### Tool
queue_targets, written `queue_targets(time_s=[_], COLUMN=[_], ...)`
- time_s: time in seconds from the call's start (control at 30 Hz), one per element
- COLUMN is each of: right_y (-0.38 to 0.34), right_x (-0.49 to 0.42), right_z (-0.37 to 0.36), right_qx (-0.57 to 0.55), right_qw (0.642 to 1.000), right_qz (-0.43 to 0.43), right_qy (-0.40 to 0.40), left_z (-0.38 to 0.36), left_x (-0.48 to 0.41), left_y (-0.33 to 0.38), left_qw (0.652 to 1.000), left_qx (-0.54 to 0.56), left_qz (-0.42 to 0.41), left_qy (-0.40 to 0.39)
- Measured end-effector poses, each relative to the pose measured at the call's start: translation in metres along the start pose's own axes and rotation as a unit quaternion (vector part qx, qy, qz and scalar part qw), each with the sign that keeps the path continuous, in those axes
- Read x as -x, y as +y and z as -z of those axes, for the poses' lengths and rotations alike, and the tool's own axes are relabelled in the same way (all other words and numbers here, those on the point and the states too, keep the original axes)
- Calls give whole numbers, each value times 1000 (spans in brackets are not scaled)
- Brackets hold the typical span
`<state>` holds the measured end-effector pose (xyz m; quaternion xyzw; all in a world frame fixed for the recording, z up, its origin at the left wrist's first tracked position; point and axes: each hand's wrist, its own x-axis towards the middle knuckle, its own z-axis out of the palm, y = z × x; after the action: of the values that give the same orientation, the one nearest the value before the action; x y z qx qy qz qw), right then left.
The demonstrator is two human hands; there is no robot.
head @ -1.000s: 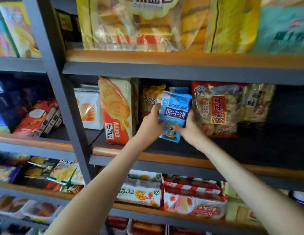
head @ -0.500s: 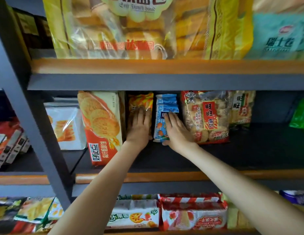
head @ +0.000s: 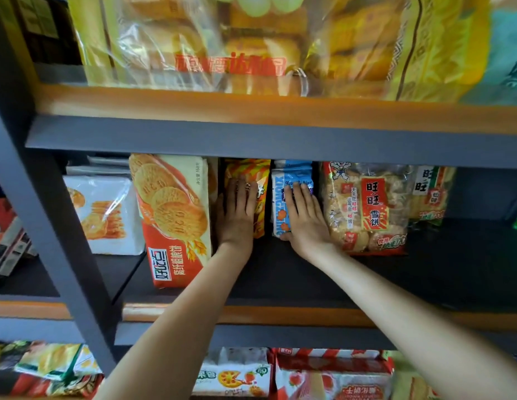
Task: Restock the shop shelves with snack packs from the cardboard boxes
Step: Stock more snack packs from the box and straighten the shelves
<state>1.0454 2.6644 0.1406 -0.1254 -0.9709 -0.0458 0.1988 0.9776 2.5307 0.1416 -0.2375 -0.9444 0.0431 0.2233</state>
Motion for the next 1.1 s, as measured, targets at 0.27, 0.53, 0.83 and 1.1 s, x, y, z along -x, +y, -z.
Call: queue_targets(time_s=[0.27,0.53,0.83,1.1], right_y=[-7,-29,-124,-268], right_x=[10,104,185,264], right_z=[16,67,35,-54], right_qx=[-48,-289,-467,-425], right_qw=[998,951,834,741], right_qz=[-22,105,295,413], right_qy=[-23,24,-16,-317], left_z=[30,57,28,-80], left_x=[23,130,297,509], left_y=[6,2,-31,-83], left_qw=[992,899,836,708], left_qx=[121,431,454,357], left_qz=[-2,14,257,608], left_qy=[-46,78,170,-35])
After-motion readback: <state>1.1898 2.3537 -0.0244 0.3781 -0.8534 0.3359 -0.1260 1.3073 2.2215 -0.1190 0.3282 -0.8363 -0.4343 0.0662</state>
